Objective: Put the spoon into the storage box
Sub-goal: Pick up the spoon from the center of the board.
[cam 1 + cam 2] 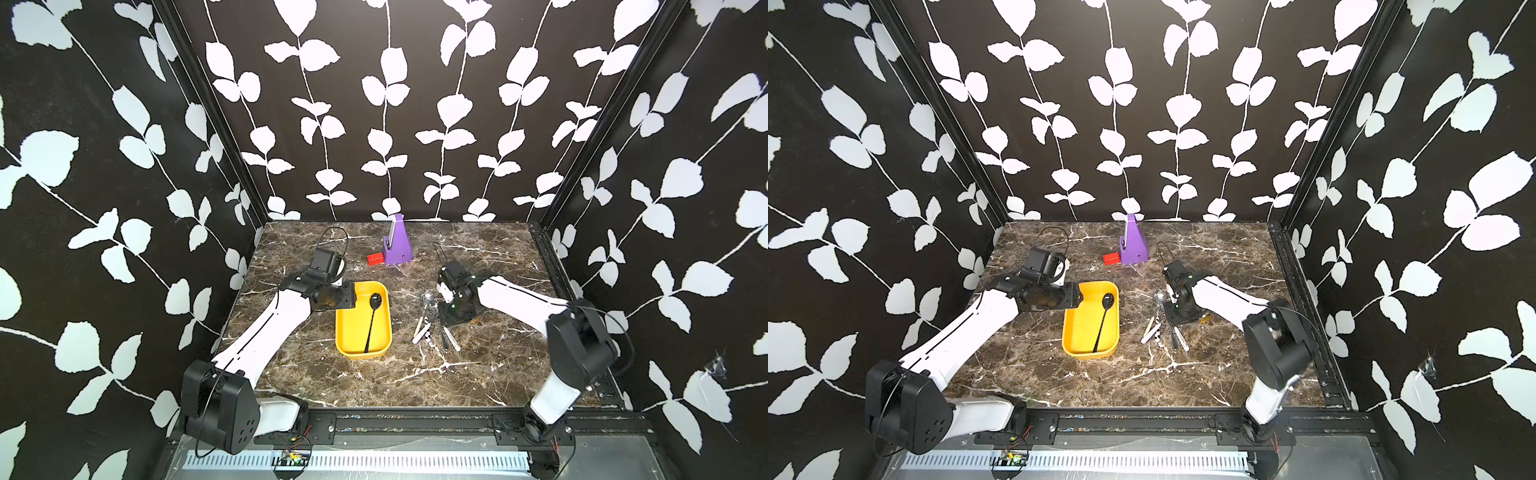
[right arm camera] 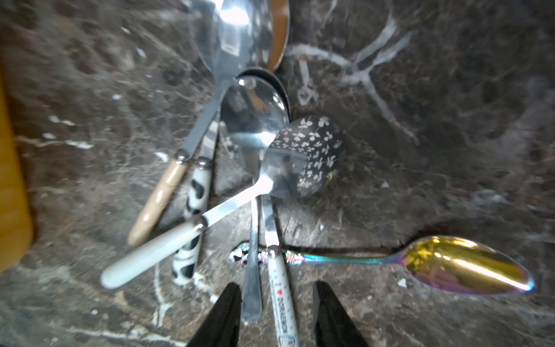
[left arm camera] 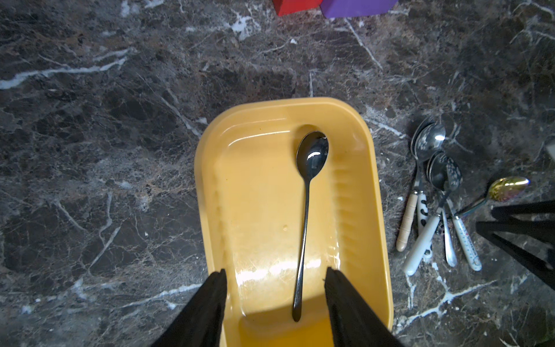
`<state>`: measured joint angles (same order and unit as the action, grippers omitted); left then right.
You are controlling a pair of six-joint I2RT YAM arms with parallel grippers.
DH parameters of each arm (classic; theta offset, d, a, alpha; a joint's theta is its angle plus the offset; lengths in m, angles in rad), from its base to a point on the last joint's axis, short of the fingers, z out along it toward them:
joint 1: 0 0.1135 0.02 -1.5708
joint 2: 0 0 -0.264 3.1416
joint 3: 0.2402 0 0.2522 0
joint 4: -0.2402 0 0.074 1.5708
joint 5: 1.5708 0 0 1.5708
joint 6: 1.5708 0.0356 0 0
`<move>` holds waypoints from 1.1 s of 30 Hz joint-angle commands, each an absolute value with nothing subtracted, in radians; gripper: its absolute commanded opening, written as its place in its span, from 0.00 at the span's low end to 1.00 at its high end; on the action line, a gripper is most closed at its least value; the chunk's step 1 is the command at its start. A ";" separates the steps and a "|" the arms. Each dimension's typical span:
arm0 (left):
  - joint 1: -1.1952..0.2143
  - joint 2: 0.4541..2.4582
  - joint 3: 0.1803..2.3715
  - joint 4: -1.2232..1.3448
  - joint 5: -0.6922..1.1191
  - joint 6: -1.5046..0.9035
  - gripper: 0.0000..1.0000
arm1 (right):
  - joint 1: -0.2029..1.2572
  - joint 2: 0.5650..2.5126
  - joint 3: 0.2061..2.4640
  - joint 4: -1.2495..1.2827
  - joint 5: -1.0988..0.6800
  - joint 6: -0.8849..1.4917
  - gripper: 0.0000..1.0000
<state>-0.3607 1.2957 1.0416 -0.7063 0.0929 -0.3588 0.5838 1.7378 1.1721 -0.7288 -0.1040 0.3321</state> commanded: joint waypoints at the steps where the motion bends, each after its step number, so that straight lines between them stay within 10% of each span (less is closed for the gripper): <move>1: -0.353 1.244 1.017 -0.713 0.106 -0.345 0.58 | 0.604 1.766 1.223 -0.749 -0.077 0.307 0.41; 33: -0.348 1.206 0.981 -0.713 0.074 -0.342 0.58 | 0.626 1.777 1.182 -0.760 -0.038 0.349 0.09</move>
<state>-0.3561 1.2369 0.9844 -0.7040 0.0925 -0.3569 0.6189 1.8233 1.1759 -0.7341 -0.0471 0.3191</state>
